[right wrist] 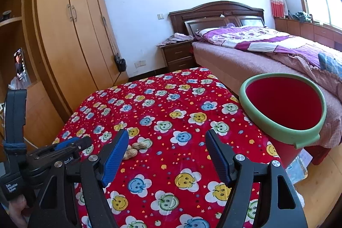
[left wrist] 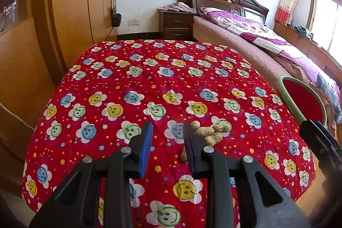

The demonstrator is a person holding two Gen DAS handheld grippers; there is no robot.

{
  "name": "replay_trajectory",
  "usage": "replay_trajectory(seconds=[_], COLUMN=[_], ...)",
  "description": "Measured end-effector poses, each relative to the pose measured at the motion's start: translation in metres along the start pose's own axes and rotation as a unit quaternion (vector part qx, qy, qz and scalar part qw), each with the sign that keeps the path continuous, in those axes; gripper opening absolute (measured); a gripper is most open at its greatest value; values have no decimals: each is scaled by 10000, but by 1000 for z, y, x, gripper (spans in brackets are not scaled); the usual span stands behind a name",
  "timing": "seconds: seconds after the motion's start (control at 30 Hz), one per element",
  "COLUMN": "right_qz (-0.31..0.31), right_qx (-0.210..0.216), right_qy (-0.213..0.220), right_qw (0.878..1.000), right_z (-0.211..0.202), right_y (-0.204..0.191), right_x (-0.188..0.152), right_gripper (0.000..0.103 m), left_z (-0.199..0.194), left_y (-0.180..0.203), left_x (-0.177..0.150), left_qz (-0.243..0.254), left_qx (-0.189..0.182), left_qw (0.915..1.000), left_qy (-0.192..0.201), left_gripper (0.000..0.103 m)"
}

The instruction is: Collect trash

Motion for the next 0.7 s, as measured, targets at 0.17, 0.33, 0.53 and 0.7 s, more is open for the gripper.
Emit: replay_trajectory(seconds=[0.17, 0.33, 0.53, 0.7], right_qz=[32, 80, 90, 89], right_qx=[-4, 2, 15, 14], right_qy=[-32, -65, -100, -103], right_qw=[10000, 9999, 9999, 9999], right_z=[1, 3, 4, 4], right_y=[1, 3, 4, 4], right_x=[-2, -2, -3, -3], right_gripper=[75, 75, 75, 75], left_z=[-2, -3, -5, -5], left_y=[-1, -1, -1, -1], left_x=[0, 1, 1, 1], left_qz=[-44, -60, -95, -102], left_qx=[93, 176, 189, 201], left_qw=[9999, 9997, 9996, 9996], left_qy=[100, 139, 174, 181], left_gripper=[29, 29, 29, 29])
Point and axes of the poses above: each gripper's, at about its wrist camera, not at the fingertips, and z roughly the way its jaws point, y to its right, x to its top, the point moved 4 cm from there along z, roughly the way its jaws point, and after that the axes turned 13 degrees about -y, right-handed, at the moved point
